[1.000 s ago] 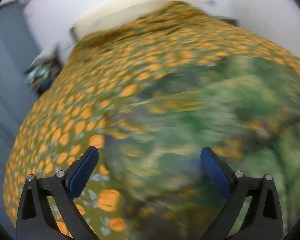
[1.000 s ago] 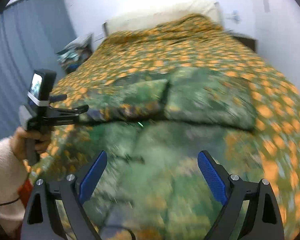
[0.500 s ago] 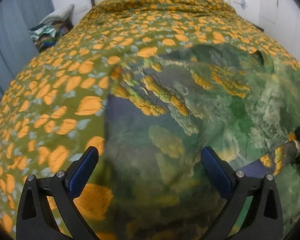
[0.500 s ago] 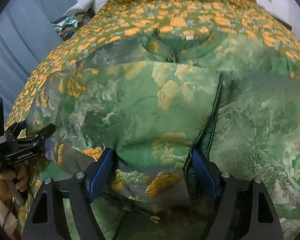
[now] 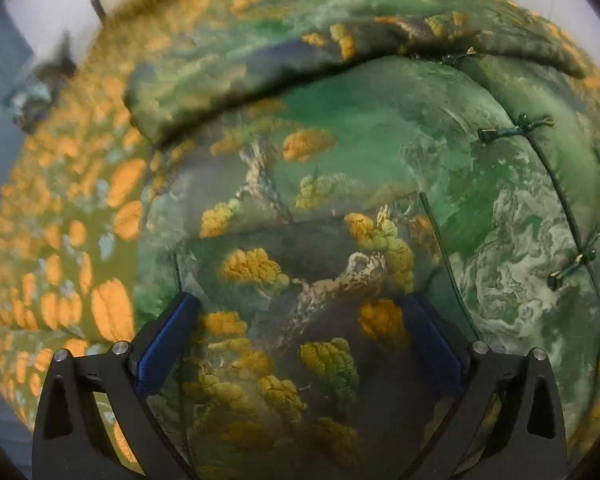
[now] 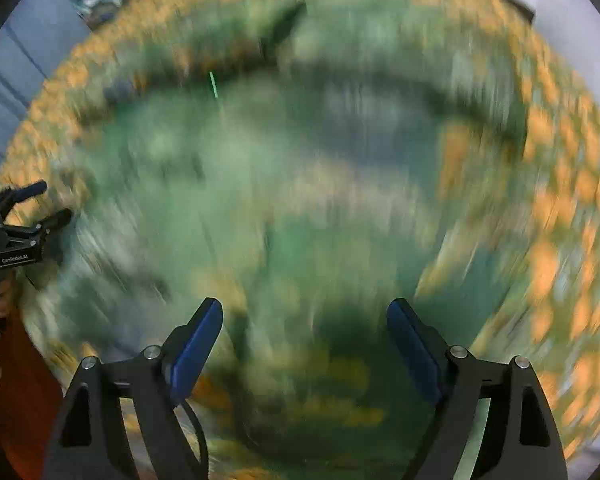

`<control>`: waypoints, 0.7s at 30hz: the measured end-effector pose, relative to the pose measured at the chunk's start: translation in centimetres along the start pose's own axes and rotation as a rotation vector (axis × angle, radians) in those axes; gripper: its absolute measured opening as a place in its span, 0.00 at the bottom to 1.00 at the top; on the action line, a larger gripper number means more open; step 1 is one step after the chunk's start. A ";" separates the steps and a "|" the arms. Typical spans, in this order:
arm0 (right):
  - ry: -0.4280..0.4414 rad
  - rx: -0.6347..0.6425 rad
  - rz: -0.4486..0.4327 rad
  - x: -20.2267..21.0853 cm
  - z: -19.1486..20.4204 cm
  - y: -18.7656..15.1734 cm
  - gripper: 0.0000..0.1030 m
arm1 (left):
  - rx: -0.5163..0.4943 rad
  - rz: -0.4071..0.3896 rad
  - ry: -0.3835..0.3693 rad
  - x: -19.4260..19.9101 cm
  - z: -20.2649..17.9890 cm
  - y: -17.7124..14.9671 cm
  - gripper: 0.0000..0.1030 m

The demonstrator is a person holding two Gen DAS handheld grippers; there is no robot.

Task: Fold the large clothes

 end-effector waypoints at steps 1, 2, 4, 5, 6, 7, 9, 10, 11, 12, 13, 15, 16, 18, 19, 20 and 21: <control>-0.032 0.016 -0.036 -0.1 0.4 -0.5 0.83 | -0.001 0.002 0.016 0.8 -0.1 0.2 0.99; -0.063 0.029 -0.071 0.4 1.0 -0.8 0.83 | 0.007 0.002 0.008 1.8 0.0 0.5 0.99; -0.045 0.018 -0.111 2.2 2.0 -1.3 0.83 | 0.053 -0.040 -0.017 4.7 0.7 0.8 0.99; -0.005 -0.001 -0.164 3.8 2.5 -1.7 0.83 | 0.075 -0.062 -0.008 6.1 1.1 0.9 0.99; 0.004 -0.009 -0.200 4.9 2.8 -2.0 0.83 | 0.091 -0.078 0.001 7.2 1.4 0.8 0.99; 0.003 -0.012 -0.240 6.1 3.2 -2.4 0.83 | 0.108 -0.092 0.011 8.3 1.8 0.6 0.99; -0.015 0.005 -0.312 8.5 4.2 -3.3 0.83 | 0.143 -0.124 0.030 10.2 2.5 0.2 0.99; -0.029 0.019 -0.347 9.7 4.8 -3.7 0.83 | 0.155 -0.136 0.038 10.8 2.9 -0.1 0.99; -0.048 0.034 -0.384 10.9 5.3 -4.1 0.83 | 0.163 -0.147 0.045 11.3 3.3 -0.2 0.99; -0.065 0.050 -0.421 12.1 5.8 -4.5 0.83 | 0.168 -0.158 0.051 11.9 3.5 -0.3 0.99; -0.079 0.061 -0.448 13.1 6.1 -4.8 0.83 | 0.172 -0.170 0.056 12.5 3.6 -0.3 0.99; -0.100 0.073 -0.499 14.7 6.9 -5.3 0.83 | 0.181 -0.185 0.057 12.9 4.2 -0.4 0.99; -0.106 0.075 -0.521 15.5 7.3 -5.6 0.84 | 0.187 -0.193 0.055 13.1 4.6 -0.6 0.99; -0.113 0.074 -0.569 16.8 7.8 -5.7 0.85 | 0.197 -0.206 0.053 13.7 4.8 -0.7 0.99; -0.117 0.072 -0.585 17.1 8.1 -5.9 0.86 | 0.202 -0.214 0.054 14.0 4.8 -0.8 0.99; -0.118 0.070 -0.594 17.3 8.2 -5.9 0.87 | 0.205 -0.217 0.056 14.1 4.9 -0.9 0.99; -0.118 0.067 -0.602 17.4 8.4 -6.0 0.88 | 0.206 -0.220 0.057 14.3 4.9 -1.0 0.99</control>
Point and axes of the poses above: each gripper's, at about its wrist camera, not at the fingertips, and x roughly against the way its jaws point, z to its left, y to its top, the point moved 2 cm from there along -x, roughly the way its jaws point, and after that the axes turned 4 degrees about y, right-handed, at the moved point
